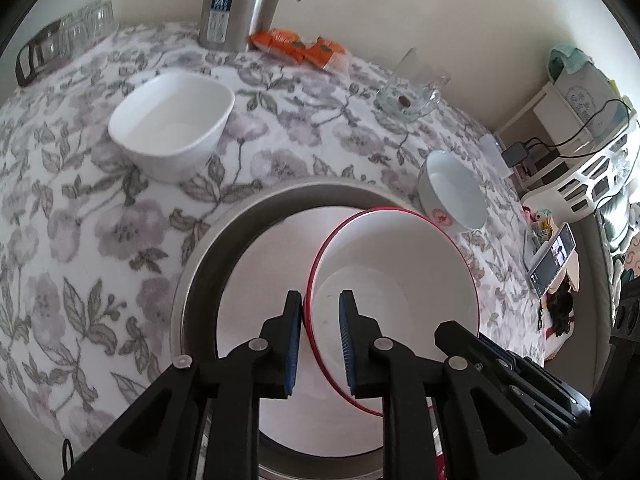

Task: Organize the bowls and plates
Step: 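Lower the bowl onto the plate in the basin and open the right gripper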

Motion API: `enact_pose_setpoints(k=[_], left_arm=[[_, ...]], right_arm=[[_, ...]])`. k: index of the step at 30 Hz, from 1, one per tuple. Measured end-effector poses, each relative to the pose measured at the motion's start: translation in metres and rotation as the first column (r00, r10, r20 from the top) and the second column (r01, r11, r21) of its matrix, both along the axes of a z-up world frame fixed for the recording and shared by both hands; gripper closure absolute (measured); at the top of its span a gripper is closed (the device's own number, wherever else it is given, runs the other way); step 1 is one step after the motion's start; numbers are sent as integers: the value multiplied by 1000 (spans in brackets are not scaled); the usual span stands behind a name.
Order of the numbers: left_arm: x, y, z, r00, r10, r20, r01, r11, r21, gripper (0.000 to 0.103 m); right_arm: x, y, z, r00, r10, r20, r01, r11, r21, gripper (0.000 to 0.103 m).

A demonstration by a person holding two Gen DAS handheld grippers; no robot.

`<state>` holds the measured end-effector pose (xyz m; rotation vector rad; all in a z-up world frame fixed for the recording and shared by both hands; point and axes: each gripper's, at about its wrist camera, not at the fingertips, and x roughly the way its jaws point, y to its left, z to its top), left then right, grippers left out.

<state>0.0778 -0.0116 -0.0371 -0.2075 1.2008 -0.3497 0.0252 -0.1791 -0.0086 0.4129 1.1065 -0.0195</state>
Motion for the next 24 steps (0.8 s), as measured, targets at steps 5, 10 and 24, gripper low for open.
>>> enact_pose_setpoints(k=[5,10,24], left_arm=[[0,0,-4,1000,5,-6,-5,1000,11,85],[1,0,-3,1000,5,-5,-5,1000,14,85],[4,1,-7,999,16,-35,-16,1000,-8,76]], right_arm=[[1,2,-4,1000,10,-12,-10,1000,3,83],[1,3,-5,1000,14,-14,-14,1000,4,83],[2,2,-7,1000,11,-27,-11,1000,2,79]])
